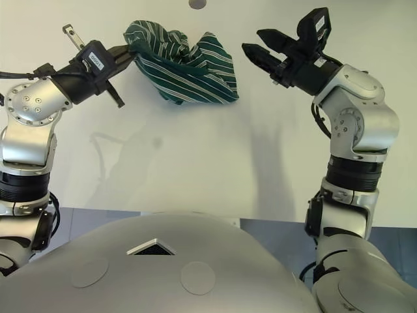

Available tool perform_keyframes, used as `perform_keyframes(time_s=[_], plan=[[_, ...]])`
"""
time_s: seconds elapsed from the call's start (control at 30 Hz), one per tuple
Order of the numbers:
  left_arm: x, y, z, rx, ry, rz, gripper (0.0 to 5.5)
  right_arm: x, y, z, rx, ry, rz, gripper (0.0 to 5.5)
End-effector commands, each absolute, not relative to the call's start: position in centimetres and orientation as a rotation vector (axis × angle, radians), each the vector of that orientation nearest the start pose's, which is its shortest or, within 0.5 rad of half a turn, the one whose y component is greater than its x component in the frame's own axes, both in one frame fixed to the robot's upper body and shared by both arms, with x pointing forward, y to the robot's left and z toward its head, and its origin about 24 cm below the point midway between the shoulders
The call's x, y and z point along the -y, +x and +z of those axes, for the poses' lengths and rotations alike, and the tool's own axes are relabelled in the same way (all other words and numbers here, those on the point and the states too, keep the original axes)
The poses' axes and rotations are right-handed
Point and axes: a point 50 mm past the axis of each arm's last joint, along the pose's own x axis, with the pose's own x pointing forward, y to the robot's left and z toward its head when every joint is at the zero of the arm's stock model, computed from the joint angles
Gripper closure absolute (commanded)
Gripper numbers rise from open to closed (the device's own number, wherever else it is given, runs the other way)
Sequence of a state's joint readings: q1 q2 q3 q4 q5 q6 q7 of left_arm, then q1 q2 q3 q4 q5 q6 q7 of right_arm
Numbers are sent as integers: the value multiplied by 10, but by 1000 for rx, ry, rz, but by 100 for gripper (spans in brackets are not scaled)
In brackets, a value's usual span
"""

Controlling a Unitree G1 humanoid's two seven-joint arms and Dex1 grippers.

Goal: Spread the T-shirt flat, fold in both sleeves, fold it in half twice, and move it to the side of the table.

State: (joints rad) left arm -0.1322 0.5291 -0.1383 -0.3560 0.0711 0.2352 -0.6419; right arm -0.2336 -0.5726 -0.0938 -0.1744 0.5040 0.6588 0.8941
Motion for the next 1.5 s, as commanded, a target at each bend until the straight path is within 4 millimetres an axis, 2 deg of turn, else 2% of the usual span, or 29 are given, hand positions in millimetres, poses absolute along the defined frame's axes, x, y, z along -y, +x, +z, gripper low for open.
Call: perform_keyframes(time_s=[0.03, 0.1, 0.2, 0.33, 0.4, 0.47, 0.57, 0.63, 0.73, 0.9, 0.97, 1.0, 1.13, 1.33, 1.4, 1.5], plan=[[-155, 257, 123, 39, 673, -727, 550, 184, 261, 92, -376, 7, 1028, 314], [-154, 260, 126, 53, 682, -716, 550, 176, 262, 72, -428, 34, 1030, 314], [-152, 261, 128, 68, 693, -719, 550, 173, 274, 56, -447, 134, 954, 314], [-150, 261, 127, 69, 701, -726, 550, 176, 281, 55, -475, 370, 924, 314], [-150, 261, 126, 68, 704, -724, 550, 177, 283, 54, -503, 418, 912, 314], [-149, 262, 127, 72, 706, -723, 550, 175, 280, 48, -549, 410, 933, 314], [-149, 265, 129, 84, 714, -721, 550, 173, 271, 36, -612, 368, 965, 372], [-149, 266, 132, 91, 717, -719, 550, 177, 272, 32, -619, 358, 933, 409], [-148, 267, 131, 95, 715, -722, 550, 185, 282, 35, -581, 346, 866, 409], [-149, 266, 129, 90, 712, -717, 550, 196, 295, 39, -555, 325, 785, 314], [-149, 267, 129, 94, 711, -714, 550, 192, 292, 36, -574, 314, 821, 310], [-149, 267, 130, 97, 710, -715, 550, 188, 290, 36, -577, 323, 851, 328], [-149, 268, 130, 99, 711, -712, 550, 180, 280, 39, -589, 357, 942, 419], [-152, 271, 130, 101, 710, -690, 550, 182, 279, 48, -564, 352, 956, 536], [-157, 275, 134, 108, 701, -646, 550, 185, 283, 64, -506, 323, 965, 547], [-165, 293, 146, 136, 684, -570, 550, 189, 311, 111, -321, 249, 928, 547]])
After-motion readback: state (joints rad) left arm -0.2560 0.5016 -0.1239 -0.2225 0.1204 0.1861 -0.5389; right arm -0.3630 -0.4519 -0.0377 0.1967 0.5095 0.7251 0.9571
